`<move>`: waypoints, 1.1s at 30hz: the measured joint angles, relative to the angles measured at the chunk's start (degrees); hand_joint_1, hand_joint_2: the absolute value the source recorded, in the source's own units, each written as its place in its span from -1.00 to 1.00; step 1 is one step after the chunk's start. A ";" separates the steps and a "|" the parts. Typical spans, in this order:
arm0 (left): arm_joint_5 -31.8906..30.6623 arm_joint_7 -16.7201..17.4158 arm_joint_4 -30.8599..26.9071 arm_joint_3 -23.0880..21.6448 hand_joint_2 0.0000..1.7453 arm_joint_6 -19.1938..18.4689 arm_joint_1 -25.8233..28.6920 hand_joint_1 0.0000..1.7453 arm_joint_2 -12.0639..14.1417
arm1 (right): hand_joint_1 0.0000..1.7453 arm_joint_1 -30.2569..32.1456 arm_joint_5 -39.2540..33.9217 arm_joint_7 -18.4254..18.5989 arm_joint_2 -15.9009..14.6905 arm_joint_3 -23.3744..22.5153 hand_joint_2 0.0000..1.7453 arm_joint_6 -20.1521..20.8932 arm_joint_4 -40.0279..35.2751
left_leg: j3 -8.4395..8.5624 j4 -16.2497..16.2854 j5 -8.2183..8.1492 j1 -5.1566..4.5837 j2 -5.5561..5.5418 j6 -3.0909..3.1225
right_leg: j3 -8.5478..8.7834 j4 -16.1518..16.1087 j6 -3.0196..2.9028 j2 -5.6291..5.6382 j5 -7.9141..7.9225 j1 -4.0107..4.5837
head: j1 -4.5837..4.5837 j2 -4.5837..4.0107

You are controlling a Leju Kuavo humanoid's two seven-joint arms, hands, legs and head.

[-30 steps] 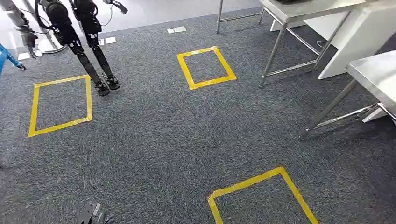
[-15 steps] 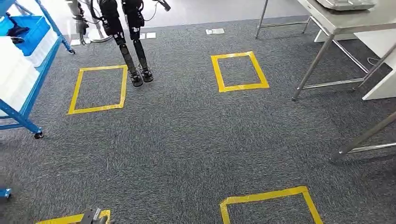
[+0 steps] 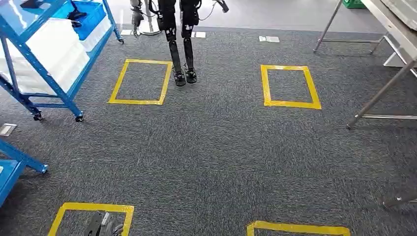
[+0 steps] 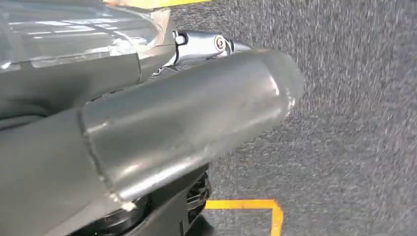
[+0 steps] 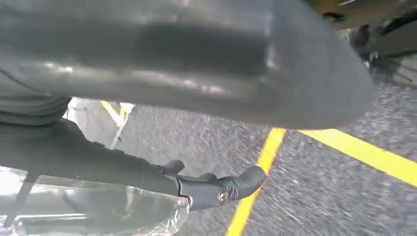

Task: Take the parts from the cabinet and place them on the table.

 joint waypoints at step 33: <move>4.13 0.44 1.94 -4.46 -1.00 1.64 1.00 -1.00 2.12 | -1.00 -0.17 2.21 -0.42 0.68 0.04 -1.00 -0.66 0.26 | -0.73 0.25 0.05 -0.38 -1.08 -0.85 | -0.30 -0.24 -1.52 -0.34 0.50 0.91 | -0.15 0.00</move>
